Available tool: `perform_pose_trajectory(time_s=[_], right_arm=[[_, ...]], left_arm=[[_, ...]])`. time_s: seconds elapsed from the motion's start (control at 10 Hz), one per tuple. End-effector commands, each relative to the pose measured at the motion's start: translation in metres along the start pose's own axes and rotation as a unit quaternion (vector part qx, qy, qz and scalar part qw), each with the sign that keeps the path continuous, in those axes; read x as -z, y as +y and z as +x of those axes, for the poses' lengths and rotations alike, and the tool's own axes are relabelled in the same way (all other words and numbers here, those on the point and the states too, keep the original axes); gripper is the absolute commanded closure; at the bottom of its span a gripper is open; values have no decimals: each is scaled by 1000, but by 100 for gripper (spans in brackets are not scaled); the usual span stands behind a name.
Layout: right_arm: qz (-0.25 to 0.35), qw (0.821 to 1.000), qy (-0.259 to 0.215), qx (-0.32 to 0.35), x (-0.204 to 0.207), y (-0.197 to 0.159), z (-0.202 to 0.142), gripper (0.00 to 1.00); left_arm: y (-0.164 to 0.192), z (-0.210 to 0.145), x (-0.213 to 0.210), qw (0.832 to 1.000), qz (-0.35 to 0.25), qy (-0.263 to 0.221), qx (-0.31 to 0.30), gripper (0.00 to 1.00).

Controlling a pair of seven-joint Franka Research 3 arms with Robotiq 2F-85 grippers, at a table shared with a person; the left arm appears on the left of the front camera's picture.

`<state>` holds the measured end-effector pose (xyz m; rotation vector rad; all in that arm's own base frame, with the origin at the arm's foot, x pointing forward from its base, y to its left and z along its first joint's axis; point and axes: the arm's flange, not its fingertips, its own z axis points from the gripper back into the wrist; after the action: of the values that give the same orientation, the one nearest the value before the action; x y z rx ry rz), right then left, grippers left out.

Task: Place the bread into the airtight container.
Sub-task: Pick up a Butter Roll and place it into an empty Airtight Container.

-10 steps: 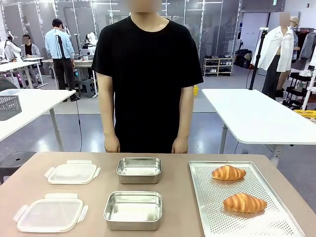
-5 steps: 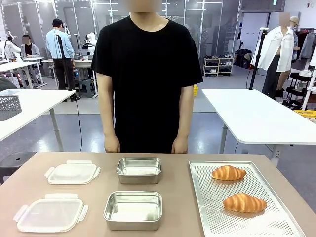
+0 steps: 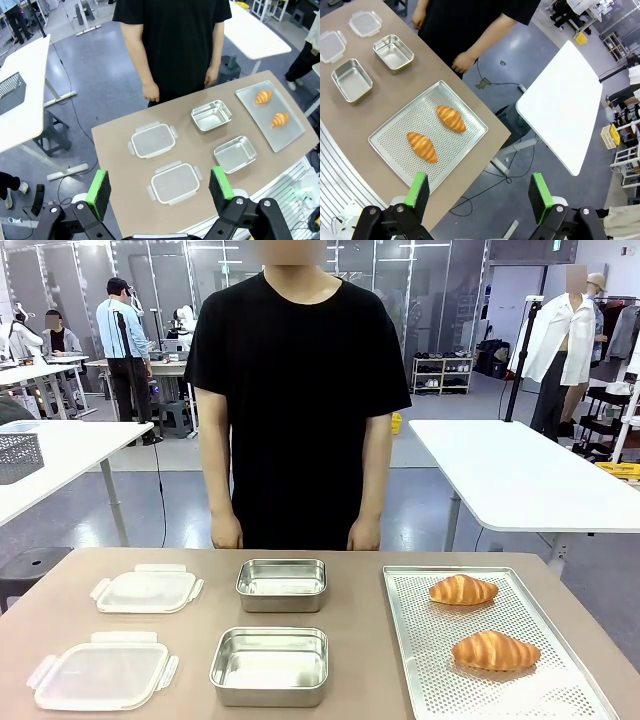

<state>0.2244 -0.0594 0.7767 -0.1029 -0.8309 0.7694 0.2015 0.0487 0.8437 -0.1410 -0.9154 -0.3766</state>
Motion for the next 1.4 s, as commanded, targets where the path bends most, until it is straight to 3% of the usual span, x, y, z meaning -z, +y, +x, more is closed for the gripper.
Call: perform_pose_trajectory(time_s=[0.0, 0.2, 0.4, 0.8, 1.0, 1.3], right_arm=[[0, 1000, 0, 0, 0, 0, 0, 0], [32, 992, 100, -75, 43, -4, 31, 0], [57, 979, 134, -146, 94, 11, 45, 0], [169, 927, 168, -289, 203, 52, 27, 0], [203, 912, 181, -306, 250, 63, 3, 0], [228, 909, 167, -307, 295, 76, -24, 0]], left_arm=[[0, 0, -2, 1000, 0, -1, 1, 0], [0, 0, -2, 1000, 0, -1, 1, 0], [0, 0, -2, 1000, 0, -1, 1, 0], [0, 0, -2, 1000, 0, -1, 1, 0], [0, 0, -2, 1000, 0, -1, 1, 0], [0, 0, -2, 1000, 0, -1, 1, 0]])
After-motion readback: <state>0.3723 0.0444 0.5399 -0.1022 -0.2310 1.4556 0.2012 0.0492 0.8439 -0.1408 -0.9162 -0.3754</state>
